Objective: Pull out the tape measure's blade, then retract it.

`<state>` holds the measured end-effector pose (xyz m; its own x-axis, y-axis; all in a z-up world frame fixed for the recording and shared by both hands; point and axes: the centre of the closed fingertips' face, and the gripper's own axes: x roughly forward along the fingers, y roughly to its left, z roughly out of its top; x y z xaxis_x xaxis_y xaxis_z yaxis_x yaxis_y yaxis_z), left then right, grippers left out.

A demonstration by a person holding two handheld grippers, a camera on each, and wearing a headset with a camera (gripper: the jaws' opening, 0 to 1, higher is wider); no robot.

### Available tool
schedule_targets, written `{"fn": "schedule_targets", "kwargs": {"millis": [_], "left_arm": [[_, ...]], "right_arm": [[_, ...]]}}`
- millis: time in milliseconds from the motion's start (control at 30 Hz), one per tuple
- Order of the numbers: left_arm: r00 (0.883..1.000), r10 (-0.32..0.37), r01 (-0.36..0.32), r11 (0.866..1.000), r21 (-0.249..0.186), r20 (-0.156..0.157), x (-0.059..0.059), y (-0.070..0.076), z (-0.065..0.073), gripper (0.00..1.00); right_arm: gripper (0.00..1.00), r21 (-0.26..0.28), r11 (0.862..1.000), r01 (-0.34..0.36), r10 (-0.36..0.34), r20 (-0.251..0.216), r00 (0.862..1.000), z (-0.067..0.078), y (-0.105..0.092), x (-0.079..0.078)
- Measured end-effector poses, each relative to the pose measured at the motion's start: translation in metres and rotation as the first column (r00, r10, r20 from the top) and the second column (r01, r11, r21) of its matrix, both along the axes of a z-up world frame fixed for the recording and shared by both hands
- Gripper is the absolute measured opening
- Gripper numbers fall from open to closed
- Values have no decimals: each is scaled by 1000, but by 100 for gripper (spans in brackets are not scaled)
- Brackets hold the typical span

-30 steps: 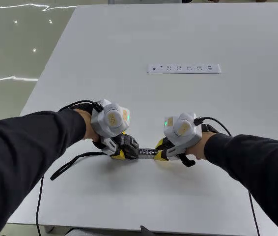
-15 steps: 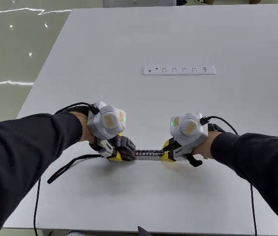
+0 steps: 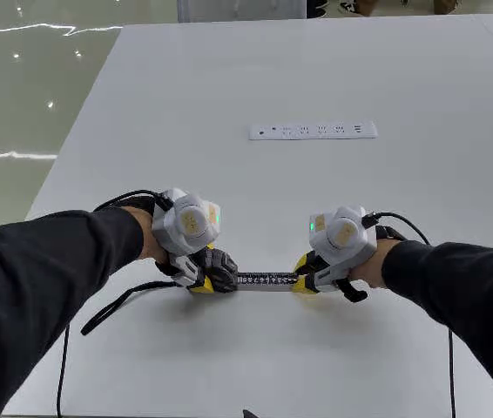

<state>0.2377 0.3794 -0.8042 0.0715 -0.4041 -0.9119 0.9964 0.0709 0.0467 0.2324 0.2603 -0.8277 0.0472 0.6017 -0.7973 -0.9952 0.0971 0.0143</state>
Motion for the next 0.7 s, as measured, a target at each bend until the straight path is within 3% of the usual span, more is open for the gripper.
{"fn": "schedule_targets", "kwargs": {"millis": [700], "left_arm": [[1000, -5, 5, 1000, 7, -2, 0, -1, 0, 35]], "right_arm": [[10, -24, 1000, -4, 4, 9, 1000, 1, -23, -1]]}}
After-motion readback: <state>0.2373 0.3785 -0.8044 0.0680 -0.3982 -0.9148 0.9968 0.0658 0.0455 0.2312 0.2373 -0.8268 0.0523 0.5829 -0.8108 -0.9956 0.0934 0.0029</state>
